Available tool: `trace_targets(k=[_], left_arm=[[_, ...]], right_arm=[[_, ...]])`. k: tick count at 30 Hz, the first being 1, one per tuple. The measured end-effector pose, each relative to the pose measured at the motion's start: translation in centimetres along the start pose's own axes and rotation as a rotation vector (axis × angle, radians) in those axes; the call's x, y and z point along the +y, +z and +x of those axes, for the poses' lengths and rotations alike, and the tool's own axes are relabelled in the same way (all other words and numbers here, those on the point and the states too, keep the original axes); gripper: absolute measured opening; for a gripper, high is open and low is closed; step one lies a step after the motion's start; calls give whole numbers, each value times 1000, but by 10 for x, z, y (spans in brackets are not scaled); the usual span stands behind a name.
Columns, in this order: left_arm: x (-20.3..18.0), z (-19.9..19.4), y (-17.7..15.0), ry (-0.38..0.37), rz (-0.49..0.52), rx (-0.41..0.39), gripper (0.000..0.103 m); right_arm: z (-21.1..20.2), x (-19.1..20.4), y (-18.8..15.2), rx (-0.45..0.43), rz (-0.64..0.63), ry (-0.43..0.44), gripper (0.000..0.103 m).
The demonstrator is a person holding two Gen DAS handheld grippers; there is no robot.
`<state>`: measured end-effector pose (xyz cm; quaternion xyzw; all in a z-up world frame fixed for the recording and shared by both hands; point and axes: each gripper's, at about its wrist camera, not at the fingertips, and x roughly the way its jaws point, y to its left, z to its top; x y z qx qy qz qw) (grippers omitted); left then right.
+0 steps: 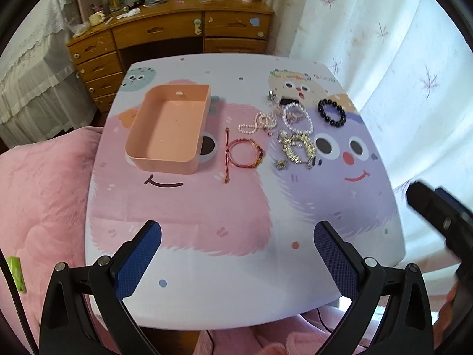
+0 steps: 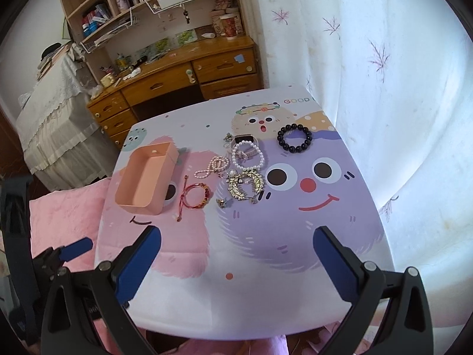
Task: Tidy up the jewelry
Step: 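Grasp the red string bracelet with the left tool while the right tool grasps the gold hair comb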
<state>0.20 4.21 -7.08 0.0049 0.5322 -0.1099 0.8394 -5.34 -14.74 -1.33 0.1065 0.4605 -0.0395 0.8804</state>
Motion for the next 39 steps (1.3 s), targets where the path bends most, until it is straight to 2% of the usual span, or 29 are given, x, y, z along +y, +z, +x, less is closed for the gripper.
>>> trace_targets(k=[6,8,15,19,22,25,27,33,39], left_arm=[[14,47,-13,-55,-24,-3,102],[11,66,-15,-48,-6,-8,102],[-10,119,-6,34,38,-104,102],[-19,148,8,60,-19,-128,102],[-21,164,16,77,-62,-130,97],[-23,176,22,106,-108,-125,96],[-23,180,25,127,-134,-128,92],[-21,191,34,160,-175,-132,88],[-28,198,41,187,-154,-154,87]], right_arm=[[35,-10,4,-23,39,-18,103],[49,-16,5,-23,44,-29,103],[122,-41,13,99,14,2,103],[164,-49,20,173,-7,12,103],[189,-54,29,219,13,23,103],[211,-60,37,267,54,67,103],[223,-60,42,299,61,93,103],[250,-48,51,370,-16,100,103],[259,-32,56,397,-135,50,103]])
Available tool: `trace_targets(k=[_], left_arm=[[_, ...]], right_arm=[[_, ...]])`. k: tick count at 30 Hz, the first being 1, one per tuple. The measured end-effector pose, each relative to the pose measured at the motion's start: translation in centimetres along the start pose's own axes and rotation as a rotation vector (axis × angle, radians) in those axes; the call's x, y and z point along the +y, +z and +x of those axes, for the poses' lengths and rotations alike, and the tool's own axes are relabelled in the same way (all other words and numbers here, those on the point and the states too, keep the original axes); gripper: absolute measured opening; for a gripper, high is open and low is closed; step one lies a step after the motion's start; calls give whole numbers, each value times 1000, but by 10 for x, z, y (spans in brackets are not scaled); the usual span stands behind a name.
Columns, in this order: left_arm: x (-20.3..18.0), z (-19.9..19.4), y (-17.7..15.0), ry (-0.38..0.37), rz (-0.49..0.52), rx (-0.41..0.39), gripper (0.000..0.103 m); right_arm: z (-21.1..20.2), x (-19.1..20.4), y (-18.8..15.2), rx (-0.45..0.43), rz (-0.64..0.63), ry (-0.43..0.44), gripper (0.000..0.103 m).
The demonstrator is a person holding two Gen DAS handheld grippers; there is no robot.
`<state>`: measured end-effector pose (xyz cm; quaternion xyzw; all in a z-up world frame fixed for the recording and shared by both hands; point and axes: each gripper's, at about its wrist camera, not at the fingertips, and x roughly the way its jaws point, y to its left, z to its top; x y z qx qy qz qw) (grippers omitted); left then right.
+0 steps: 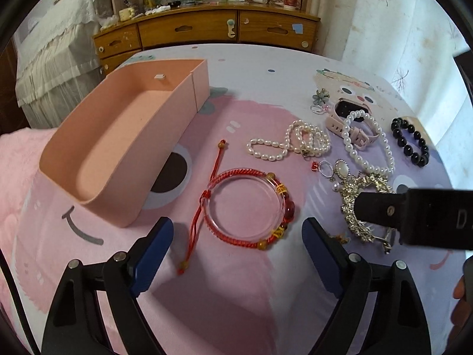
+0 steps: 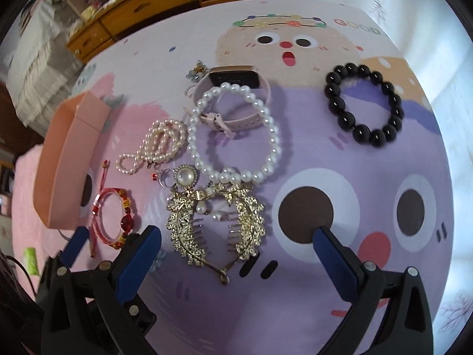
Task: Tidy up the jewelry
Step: 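Grasp the red string bracelet with the left tool while the right tool grasps the gold hair comb, then carry the red bracelet and gold comb over the pink box and open both tools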
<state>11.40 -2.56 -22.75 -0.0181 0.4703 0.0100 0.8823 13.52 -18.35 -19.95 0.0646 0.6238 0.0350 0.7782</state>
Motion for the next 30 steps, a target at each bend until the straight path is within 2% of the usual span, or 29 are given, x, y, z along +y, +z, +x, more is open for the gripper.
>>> trace_targets(k=[4,6,10,19,22,25,30], left_arm=[[-2,3,4,0,-5,-12,86],[-3,4,7,2,-3,-22,82],[-9,3,9,-14,30,-41,65],[-6,-6,6,12,28,-16,64],[-1,-12,4,21,22,-9,64],[3,-20,2,32,12,1,64],[5,-38,3,42,29,5,64]], right_arm=[[7,10,7,19,-40,-50,103],[9,13,8,25,-56,-71,103],[12,16,12,36,-54,-98,103],[21,33,22,60,-113,-151,100],[21,39,25,55,-128,-150,95],[15,42,22,35,-152,-142,75],[11,47,17,50,-173,-112,75]])
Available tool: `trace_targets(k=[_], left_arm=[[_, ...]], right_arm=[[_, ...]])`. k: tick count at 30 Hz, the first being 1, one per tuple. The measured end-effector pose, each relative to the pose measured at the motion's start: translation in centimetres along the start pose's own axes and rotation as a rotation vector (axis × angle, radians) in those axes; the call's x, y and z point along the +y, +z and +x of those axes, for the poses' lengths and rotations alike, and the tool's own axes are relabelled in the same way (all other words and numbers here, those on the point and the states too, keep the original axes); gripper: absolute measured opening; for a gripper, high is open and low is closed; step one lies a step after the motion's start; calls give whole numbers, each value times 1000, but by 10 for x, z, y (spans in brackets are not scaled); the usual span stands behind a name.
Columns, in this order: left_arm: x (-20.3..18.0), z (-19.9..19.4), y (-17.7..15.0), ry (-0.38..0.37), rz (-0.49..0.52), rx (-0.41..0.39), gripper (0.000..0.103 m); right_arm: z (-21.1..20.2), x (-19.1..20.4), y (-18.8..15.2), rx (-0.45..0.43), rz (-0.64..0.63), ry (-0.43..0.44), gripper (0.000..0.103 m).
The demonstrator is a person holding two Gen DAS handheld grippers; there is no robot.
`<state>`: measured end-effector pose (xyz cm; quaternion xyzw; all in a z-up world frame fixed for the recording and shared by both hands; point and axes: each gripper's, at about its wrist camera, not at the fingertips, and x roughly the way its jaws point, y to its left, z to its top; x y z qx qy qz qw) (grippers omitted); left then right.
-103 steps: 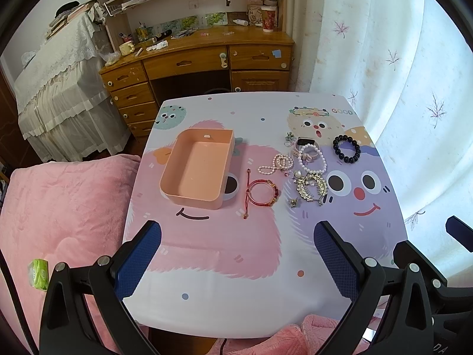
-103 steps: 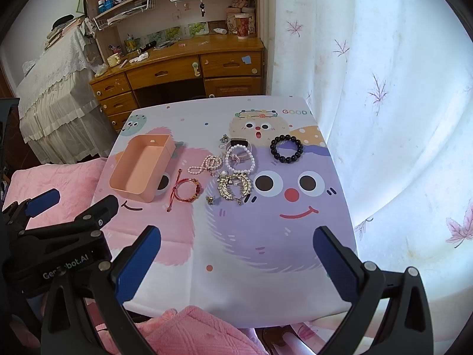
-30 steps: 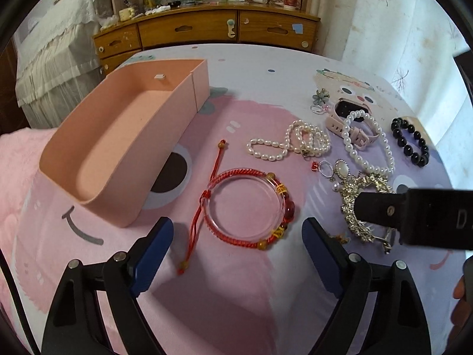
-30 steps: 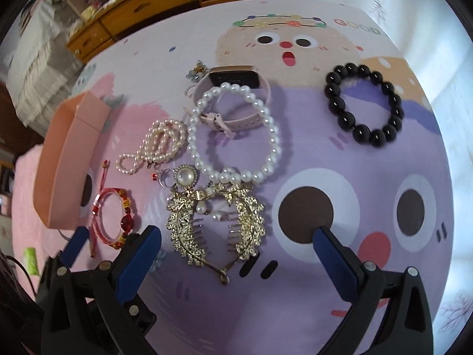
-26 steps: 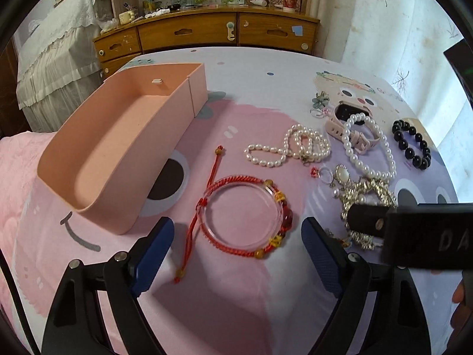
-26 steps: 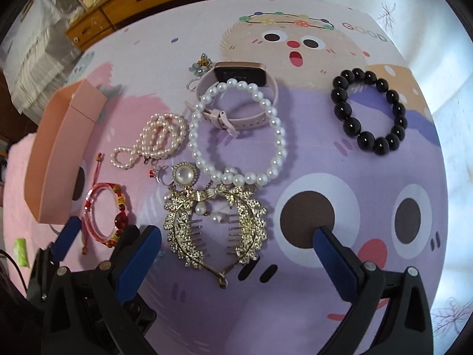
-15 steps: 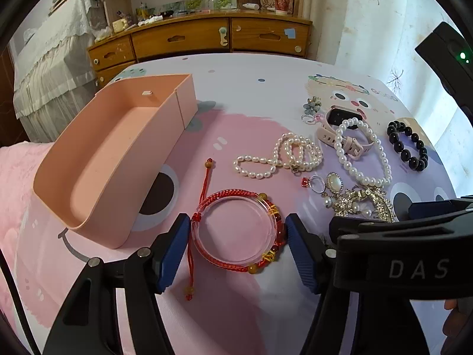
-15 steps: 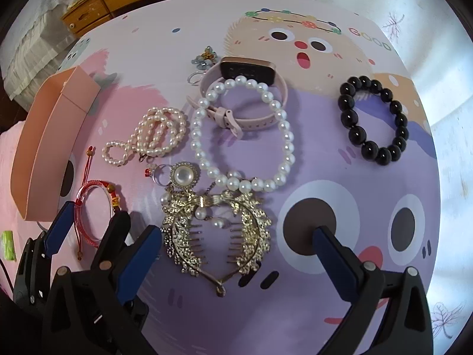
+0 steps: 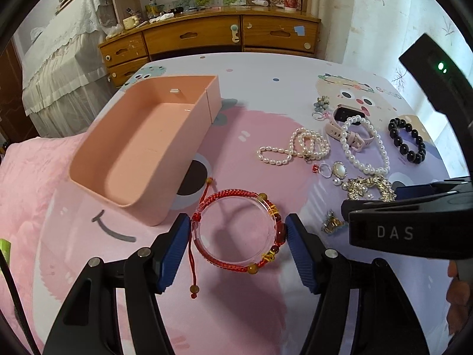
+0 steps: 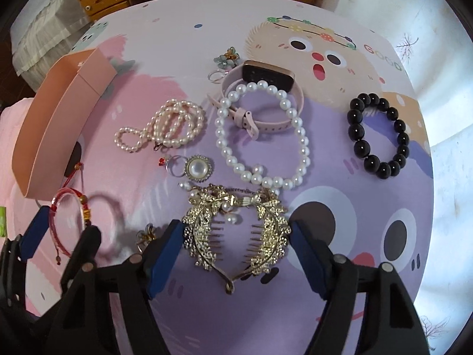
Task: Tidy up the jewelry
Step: 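Carry the red bracelet and gold comb over the pink box and open both tools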
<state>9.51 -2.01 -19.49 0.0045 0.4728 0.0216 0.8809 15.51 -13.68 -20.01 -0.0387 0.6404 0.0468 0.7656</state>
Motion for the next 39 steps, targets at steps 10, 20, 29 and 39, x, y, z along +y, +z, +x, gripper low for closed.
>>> trace_targets(k=[10,20,29,39], left_arm=[[21,-43,20,-72,52,20,64],[68,-75,46,-182,103,20,64],[133,-77,76,-245,197,-40,64],[177,-35,102,-361,232,-64,64]], right_arm=[[-33,-8,-24,-17,43,152,75],[-84,32,-30,-205,32,250,75],[-129,77,-6,-441,71,237,75],[-144,142,35,-562,66,216,75]])
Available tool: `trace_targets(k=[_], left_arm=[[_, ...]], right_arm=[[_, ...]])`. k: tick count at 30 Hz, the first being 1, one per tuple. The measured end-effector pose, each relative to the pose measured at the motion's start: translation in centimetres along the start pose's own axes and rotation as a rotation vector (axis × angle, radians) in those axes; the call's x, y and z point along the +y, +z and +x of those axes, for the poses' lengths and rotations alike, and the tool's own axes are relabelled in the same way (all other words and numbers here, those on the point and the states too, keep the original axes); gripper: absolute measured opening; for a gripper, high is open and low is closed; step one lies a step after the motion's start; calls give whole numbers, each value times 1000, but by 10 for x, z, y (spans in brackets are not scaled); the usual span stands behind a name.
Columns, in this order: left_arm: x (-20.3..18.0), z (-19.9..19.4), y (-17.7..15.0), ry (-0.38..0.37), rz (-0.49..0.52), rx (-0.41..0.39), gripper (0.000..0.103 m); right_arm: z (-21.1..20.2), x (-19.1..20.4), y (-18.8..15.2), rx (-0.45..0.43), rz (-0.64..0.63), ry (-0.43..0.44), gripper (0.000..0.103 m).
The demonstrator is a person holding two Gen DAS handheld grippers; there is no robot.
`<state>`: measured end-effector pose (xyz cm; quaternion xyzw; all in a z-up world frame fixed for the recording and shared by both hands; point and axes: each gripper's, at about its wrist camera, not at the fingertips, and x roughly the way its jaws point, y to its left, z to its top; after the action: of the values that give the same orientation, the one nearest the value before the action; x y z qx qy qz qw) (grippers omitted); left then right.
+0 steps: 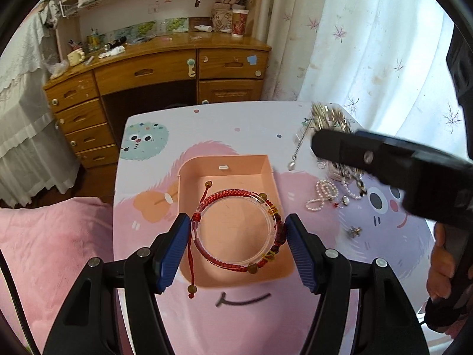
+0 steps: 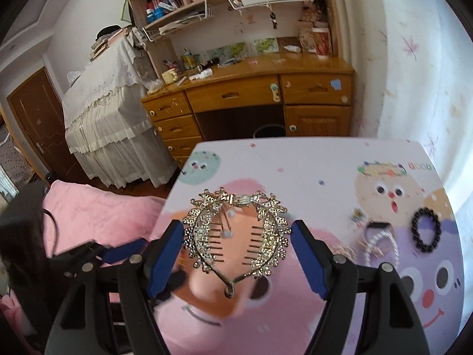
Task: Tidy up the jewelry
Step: 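Carry the red bracelet and gold comb over the pink box and open both tools, then move the right tool to the black bead bracelet while the left tool approaches a small gold charm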
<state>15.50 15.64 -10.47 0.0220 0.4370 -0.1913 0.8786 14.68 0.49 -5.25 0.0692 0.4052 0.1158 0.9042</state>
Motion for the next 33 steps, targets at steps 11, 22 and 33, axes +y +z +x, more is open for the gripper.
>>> trace_targets(k=[11,22,33], left_arm=[[24,27,-6,-114,1,37,89],[40,23,-17,-101,-34,88,89],[10,16,-44,-123,-16,129,89]], right_arm=[[38,23,12,48,73,12,76],[31,26,-3,47,90,-44,76],[13,-14,-68,106,290,-38,76]])
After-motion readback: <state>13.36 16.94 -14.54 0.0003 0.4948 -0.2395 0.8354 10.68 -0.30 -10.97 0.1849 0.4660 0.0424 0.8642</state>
